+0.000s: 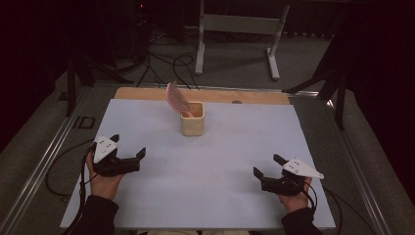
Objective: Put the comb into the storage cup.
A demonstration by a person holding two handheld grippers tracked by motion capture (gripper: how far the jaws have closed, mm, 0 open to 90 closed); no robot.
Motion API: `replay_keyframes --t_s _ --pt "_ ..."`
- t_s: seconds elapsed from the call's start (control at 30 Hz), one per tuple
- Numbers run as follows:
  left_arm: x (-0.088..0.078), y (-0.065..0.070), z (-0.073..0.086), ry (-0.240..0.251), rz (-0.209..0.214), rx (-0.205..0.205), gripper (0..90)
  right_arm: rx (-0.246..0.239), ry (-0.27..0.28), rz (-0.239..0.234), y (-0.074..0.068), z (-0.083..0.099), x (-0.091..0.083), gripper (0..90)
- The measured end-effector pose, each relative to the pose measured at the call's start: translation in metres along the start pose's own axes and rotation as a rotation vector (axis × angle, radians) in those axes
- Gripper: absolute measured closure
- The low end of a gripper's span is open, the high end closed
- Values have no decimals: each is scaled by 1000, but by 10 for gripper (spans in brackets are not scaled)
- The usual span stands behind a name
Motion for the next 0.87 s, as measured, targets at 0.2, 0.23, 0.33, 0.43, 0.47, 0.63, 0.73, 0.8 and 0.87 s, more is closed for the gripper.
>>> replay_keyframes --t_s 0.2,0.23,0.33,0.43,0.47,0.63,0.73,0.8,0.87 --pt "-9 2 14 -3 1 3 0 -10 9 4 1 1 -2 87" --pt "-9 2 14 -3 1 3 0 -10 9 4 1 1 -2 87" --pt "-14 2 24 9 3 -6 0 -6 15 4 2 0 -2 87" --pt "-16 2 30 11 9 -13 0 -10 17 0 1 1 -2 87" --pt "-17 2 31 16 6 -13 0 -12 20 -2 0 2 -3 87" --pt "-20 1 32 41 2 -20 0 -24 15 11 4 9 -3 87" --pt "-21 2 30 59 5 -25 0 -21 13 12 5 11 -2 87" --pt "-21 1 30 61 4 -22 0 -28 17 13 3 10 -2 87" --pt "-22 1 30 60 0 -20 0 -37 14 12 2 10 -2 87"
Point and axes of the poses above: each handheld gripper's, and its own axes: x roughly forward along the jaws, z roughly out of its underside, y roughly to its right, the point moved 7 cm from there along x, roughly forward along the jaws, and after that the axes turned 6 degrees about z, right-handed, at the moved point
